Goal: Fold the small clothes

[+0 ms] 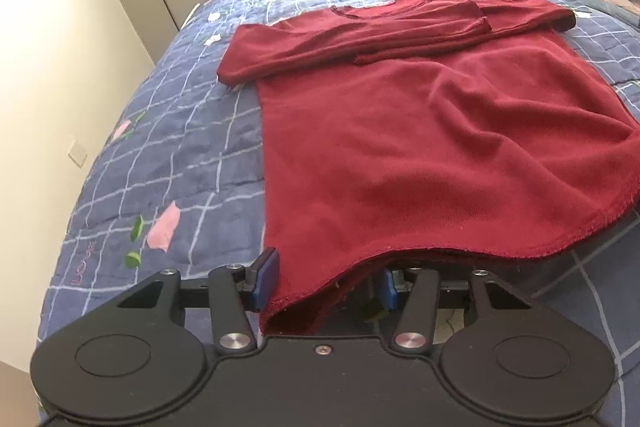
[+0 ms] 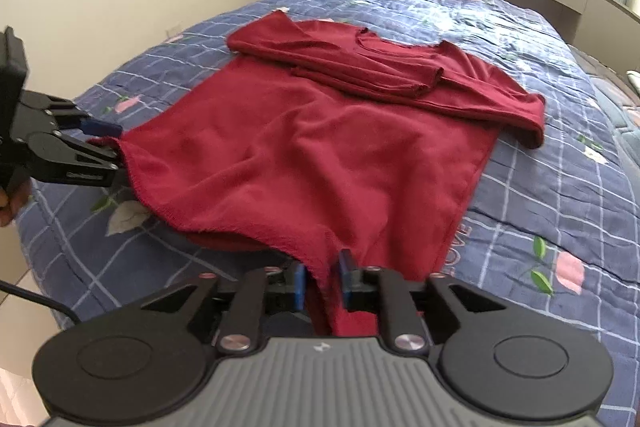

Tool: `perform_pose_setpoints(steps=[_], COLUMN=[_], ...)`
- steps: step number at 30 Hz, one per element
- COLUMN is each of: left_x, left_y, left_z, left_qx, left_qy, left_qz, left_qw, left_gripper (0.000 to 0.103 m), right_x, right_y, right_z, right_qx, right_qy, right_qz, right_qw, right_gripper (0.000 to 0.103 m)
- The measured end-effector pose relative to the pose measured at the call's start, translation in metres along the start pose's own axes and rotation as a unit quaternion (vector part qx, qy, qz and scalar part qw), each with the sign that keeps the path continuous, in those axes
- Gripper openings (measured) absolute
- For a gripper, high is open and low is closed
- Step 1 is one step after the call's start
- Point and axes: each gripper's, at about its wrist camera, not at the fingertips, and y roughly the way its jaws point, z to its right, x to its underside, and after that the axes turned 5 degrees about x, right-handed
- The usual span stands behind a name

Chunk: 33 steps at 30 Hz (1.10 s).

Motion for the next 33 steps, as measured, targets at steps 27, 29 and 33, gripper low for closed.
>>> perform_pose_setpoints(steps=[27, 29, 33], left_x=[-0.005, -0.005, 0.001], left_y=[-0.054, -0.067, -0.095], left_z=[0.0, -0.001, 0.003], left_qx=[0.054, 0.07, 0.102], left_qy=[0.107, 0.099, 0.08], left_qz=[-0.003, -0.01, -0.037], left_qw=[0.9928, 0.9925, 0.9909], left_gripper=[0.004, 0.004, 0.004], right_x=[0.007, 0.009, 0.014], right_y=[-0.061, -0.073, -0.099], right_z=[-0.02, -0.018, -0.017], right_qx=[0.01, 0.008, -0.003], right_qy=[-0.068, -0.059, -0.031], right_qz=[0.033, 0.026, 0.004], right_qw=[0.997, 0.998, 1.0], right_gripper=[0.005, 0.005, 0.006])
